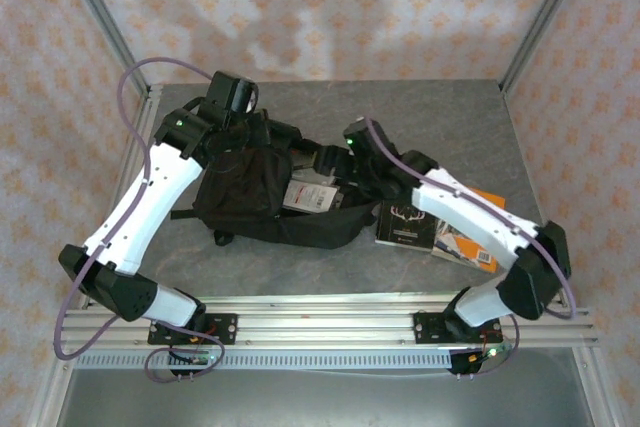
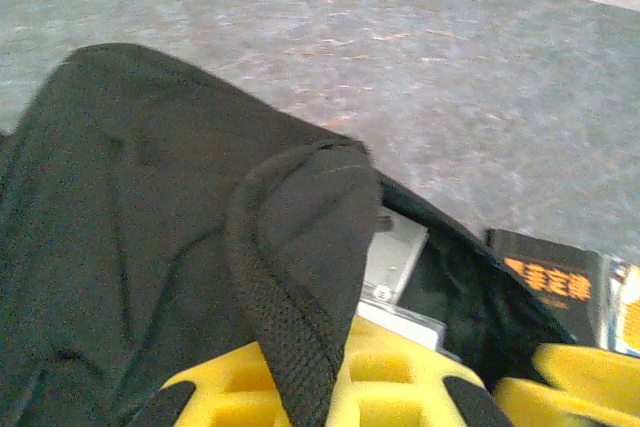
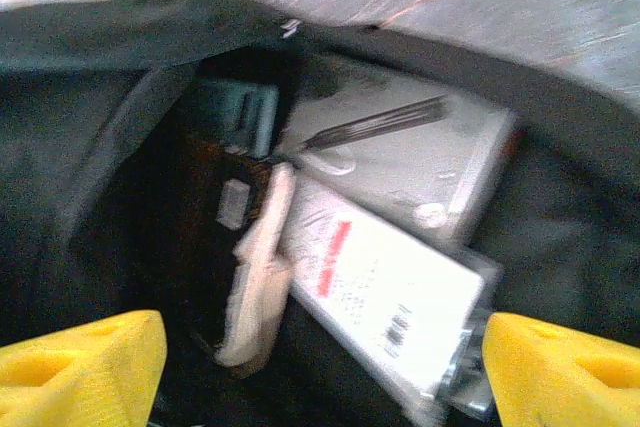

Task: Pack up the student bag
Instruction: Place the book in the student bag, then close the student bag at the center of the table.

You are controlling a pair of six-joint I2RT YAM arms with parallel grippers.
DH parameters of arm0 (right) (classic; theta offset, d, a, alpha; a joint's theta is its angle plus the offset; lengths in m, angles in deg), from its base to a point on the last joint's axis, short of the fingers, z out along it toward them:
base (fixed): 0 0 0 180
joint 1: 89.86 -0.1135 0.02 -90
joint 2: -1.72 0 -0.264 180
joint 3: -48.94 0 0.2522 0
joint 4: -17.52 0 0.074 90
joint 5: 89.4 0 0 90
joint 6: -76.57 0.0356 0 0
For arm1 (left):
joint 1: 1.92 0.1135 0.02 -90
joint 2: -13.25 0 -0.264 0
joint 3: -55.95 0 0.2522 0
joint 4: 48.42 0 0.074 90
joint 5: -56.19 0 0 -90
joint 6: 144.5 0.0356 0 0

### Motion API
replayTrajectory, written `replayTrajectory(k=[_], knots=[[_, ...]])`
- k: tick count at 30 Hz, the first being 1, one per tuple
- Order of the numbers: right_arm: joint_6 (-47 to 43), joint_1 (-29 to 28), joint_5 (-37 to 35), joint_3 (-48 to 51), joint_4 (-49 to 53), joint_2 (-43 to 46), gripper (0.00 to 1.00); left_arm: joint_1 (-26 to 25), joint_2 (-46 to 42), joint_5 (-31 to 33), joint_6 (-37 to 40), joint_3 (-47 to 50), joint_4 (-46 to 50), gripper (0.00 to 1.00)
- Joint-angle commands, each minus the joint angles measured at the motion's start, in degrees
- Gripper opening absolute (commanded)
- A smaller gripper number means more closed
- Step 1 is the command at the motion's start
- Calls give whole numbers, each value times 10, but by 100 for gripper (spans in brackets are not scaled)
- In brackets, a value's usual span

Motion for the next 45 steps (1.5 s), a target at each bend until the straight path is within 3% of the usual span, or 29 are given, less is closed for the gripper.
replayTrajectory(k=[1,7,11,17,21,29,33,36,45], knots=[[-25,27,-106,-11,160,31,84,24,-41,126,-17,7,-27,0],[-14,105,-201,66,234,72,87,26,-17,188,10,-48,0,0],[0,142,-247,126,213,58,89,22,-1,223,48,-91,11,0],[0,181,-241,147,153,-28,94,-2,11,267,88,-102,5,0],[-14,185,-169,149,91,-82,95,-7,22,182,78,-52,-21,0],[33,217,-165,151,92,-150,96,-19,67,8,12,56,-75,1],[29,225,-164,155,82,-149,96,-42,85,-29,8,65,-80,26],[20,237,-117,171,64,-159,96,-80,105,-24,31,32,-56,41],[10,241,44,233,2,-122,84,-164,195,-17,55,-137,29,54]])
